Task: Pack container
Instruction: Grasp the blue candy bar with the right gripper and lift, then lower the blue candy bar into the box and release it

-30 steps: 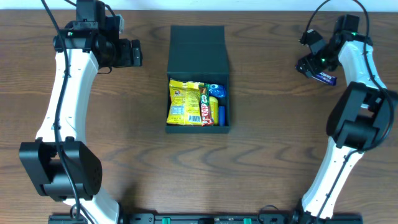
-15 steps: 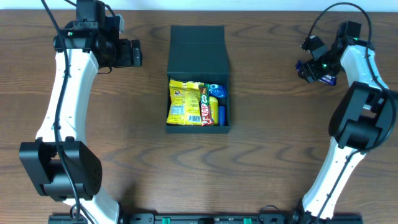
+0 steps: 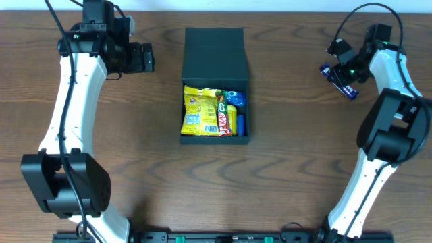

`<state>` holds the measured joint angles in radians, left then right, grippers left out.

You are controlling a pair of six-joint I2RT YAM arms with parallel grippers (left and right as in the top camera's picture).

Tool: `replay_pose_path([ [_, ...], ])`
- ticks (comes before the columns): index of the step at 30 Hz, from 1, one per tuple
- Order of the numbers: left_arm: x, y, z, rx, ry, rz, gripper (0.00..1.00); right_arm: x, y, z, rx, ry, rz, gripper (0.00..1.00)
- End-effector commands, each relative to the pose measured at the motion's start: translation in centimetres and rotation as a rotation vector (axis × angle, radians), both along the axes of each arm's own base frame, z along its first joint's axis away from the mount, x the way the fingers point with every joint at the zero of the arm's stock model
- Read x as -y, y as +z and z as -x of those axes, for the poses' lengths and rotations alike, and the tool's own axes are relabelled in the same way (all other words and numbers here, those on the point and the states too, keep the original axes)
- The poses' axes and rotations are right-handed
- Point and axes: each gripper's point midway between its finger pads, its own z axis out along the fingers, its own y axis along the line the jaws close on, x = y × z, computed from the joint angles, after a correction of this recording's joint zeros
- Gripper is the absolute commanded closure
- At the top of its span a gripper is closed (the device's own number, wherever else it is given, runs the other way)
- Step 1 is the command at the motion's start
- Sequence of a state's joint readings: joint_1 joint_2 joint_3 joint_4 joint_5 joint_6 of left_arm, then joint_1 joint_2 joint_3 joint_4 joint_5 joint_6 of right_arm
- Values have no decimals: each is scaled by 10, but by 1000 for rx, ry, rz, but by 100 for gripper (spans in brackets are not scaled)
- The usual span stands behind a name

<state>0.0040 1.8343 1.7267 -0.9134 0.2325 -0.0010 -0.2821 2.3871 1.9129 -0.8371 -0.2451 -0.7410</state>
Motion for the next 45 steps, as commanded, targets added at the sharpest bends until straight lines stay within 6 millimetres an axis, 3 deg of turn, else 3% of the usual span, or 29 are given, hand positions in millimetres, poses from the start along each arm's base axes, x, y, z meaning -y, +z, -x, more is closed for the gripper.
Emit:
replay_pose_path([
  [1, 0, 20, -2, 46, 6, 6, 5, 0, 11, 1, 17, -5, -15, 77],
  [7, 0, 20, -2, 46, 6, 6, 5, -4, 12, 0, 13, -45, -48, 85],
  [15, 0, 20, -2, 47, 6, 6, 5, -23, 19, -10, 19, -161, -148, 93],
  [17, 0, 20, -2, 46, 6, 7, 4, -34, 27, -16, 20, -209, -199, 99],
  [22, -1, 20, -2, 47, 7, 5, 5, -61, 63, -25, 16, -377, -293, 99],
  [24, -1, 20, -2, 47, 7, 5, 4, -78, 85, -24, 26, -378, -306, 99],
  [29, -2, 20, -2, 47, 10, -1, 5, -141, 149, -14, 53, -405, -378, 99],
  [30, -2, 20, -2, 47, 9, -1, 4, -165, 166, -7, 43, -444, -410, 99],
  [32, -2, 20, -2, 47, 10, -1, 5, -199, 179, 4, 5, -486, -455, 99],
  [35, -2, 19, -2, 47, 10, -1, 5, -245, 177, 25, -101, -545, -487, 99],
  [39, -2, 19, -2, 46, 10, -1, 5, -291, 162, 54, -210, -620, -447, 99],
  [41, -2, 19, -2, 46, 9, -1, 5, -308, 158, 65, -194, -644, -385, 99],
  [45, -2, 19, -2, 48, 0, -7, 5, -318, 151, 78, -114, -731, -248, 99],
])
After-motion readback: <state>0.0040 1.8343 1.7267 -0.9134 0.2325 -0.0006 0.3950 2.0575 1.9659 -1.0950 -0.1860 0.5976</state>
